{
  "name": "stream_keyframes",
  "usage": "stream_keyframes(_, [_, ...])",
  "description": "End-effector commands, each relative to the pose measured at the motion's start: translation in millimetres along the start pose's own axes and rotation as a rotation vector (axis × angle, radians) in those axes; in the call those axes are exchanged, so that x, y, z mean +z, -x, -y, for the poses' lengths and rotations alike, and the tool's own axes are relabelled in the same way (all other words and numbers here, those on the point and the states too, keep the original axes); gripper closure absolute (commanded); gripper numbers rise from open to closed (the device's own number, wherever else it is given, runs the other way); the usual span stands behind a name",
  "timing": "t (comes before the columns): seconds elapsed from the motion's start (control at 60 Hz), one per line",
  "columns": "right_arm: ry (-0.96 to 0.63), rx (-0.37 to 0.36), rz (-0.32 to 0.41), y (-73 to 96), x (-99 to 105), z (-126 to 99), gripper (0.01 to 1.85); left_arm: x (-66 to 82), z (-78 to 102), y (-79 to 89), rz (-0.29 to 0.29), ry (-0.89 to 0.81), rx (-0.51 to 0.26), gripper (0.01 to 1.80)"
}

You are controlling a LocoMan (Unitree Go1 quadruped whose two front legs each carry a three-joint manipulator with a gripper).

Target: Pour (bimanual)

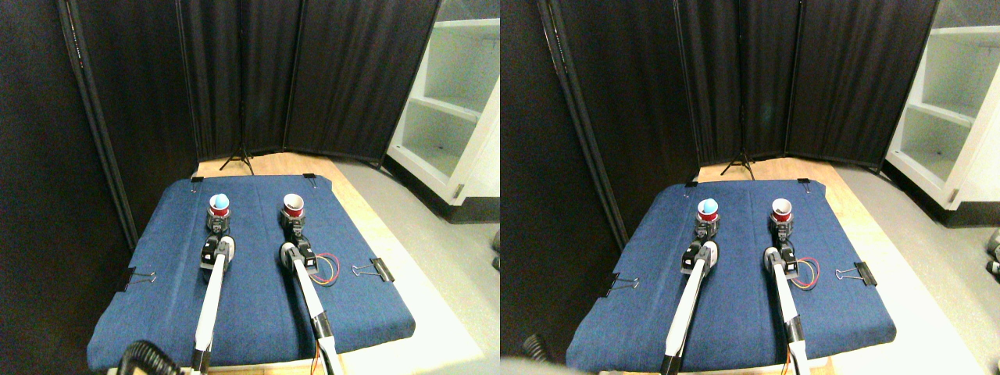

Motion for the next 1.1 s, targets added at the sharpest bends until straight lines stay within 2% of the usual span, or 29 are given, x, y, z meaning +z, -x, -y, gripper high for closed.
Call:
stream_keyframes(0.017, [0.067, -0.043, 0.025, 0.1, 4, 10, 1.50, 0.5, -13.6, -1.5, 0.014, -0.035, 0.043, 1.48])
stream_keyframes(0.067, [0.026, -0.039, 0.000, -0.3, 4, 11, 1.48, 0.9, -14.0, -1.4, 0.010, -0.041, 0.047, 1.48])
stream_keyframes(0.117, [-0.017, -0.052, -0.014, -1.5, 5, 13, 1.31, 0.9, -13.9, 0.2, 0.019, -0.056, 0.052, 1.47])
stream_keyframes(0.167, [-0.043, -0.059, -0.041, -1.7, 5, 14, 1.06, 1.2, -14.4, 0.9, 0.028, -0.066, 0.053, 1.41])
stream_keyframes(0.183, [-0.055, -0.069, -0.062, -2.2, 6, 15, 0.88, 1.4, -14.8, 1.3, 0.033, -0.080, 0.056, 1.36])
stream_keyframes(0.217, [-0.056, -0.071, -0.067, -2.2, 6, 15, 0.83, 1.4, -15.0, 1.5, 0.033, -0.085, 0.058, 1.34])
stream_keyframes(0.233, [-0.051, -0.072, -0.077, -1.4, 6, 15, 0.69, 1.5, -15.3, 2.4, 0.032, -0.093, 0.062, 1.28])
stream_keyframes(0.25, [-0.051, -0.072, -0.077, -1.4, 6, 15, 0.69, 1.5, -15.3, 2.4, 0.032, -0.093, 0.062, 1.28])
stream_keyframes(0.283, [-0.040, -0.078, -0.084, -0.2, 6, 15, 0.54, 2.0, -16.1, 2.8, 0.034, -0.092, 0.067, 1.16])
stream_keyframes(0.35, [-0.047, -0.083, -0.089, -0.8, 6, 16, 0.43, 2.1, -17.2, 3.7, 0.040, -0.088, 0.061, 0.93])
stream_keyframes(0.383, [-0.048, -0.077, -0.092, -0.1, 5, 17, 0.41, 1.9, -17.4, 4.7, 0.048, -0.088, 0.063, 0.82])
stream_keyframes(0.45, [-0.060, -0.080, -0.086, -0.5, 5, 18, 0.40, 1.8, -17.9, 5.6, 0.055, -0.091, 0.061, 0.78])
stream_keyframes(0.633, [-0.061, -0.077, -0.080, 2.3, 5, 17, 0.39, 3.9, -23.0, 9.9, 0.079, -0.083, 0.052, 0.80])
stream_keyframes(0.9, [-0.059, -0.058, -0.068, 7.1, 7, 16, 0.49, 8.1, -28.6, 18.6, 0.066, -0.075, 0.039, 0.83])
stream_keyframes(1.1, [-0.043, -0.022, -0.075, 17.9, 9, 13, 0.46, 8.9, -32.1, 33.1, 0.054, -0.064, 0.018, 0.83])
